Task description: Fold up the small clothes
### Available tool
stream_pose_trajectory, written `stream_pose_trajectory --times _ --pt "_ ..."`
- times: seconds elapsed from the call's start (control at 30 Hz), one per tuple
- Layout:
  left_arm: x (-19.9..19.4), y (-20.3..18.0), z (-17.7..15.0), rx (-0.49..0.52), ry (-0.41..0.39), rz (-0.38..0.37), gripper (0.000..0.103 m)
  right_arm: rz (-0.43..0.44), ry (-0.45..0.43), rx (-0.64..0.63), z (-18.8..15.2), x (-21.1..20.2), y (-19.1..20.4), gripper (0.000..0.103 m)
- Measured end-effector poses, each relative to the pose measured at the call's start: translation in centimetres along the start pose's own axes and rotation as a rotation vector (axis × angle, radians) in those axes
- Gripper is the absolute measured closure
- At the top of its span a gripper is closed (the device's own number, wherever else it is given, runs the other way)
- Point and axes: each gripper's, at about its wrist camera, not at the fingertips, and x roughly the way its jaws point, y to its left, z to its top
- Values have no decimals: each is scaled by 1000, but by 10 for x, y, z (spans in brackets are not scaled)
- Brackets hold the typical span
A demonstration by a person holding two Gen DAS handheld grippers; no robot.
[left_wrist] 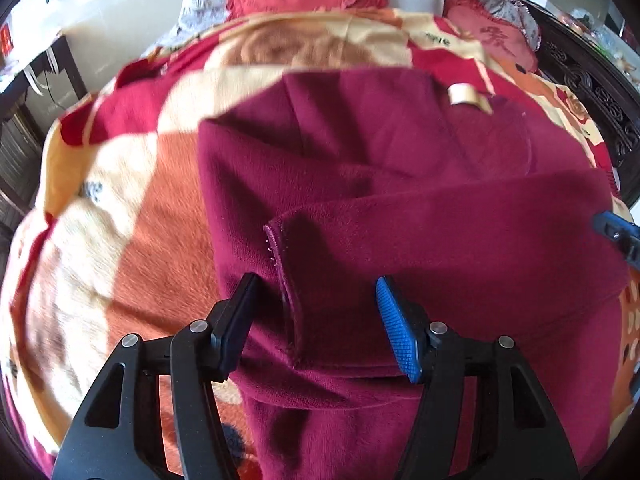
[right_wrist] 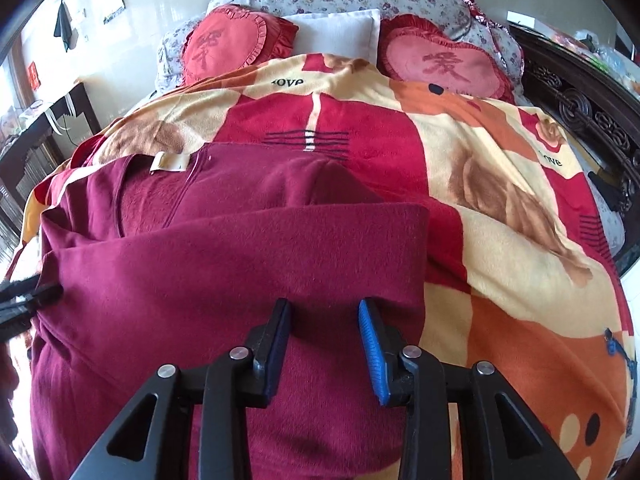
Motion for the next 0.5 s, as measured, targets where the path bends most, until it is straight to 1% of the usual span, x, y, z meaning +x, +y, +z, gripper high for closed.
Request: stream_pose_trajectory --times 0.07,0.2,0.27,0.37,0.5 --pt "1 1 0 -10 -14 -4 42 7 1 6 2 1 -3 68" --pt "0 0 0 -4 -14 5 42 4 8 7 2 -5 -2 68" --pt "-2 1 -1 1 -17 7 42 -7 9 1 0 -13 1 68" --pt "-4 1 -3 -1 -18 8 42 6 -3 10 -5 -28 3 66" --pt "-12 0 -7 -2 -21 8 42 3 4 21 -14 -41 4 66"
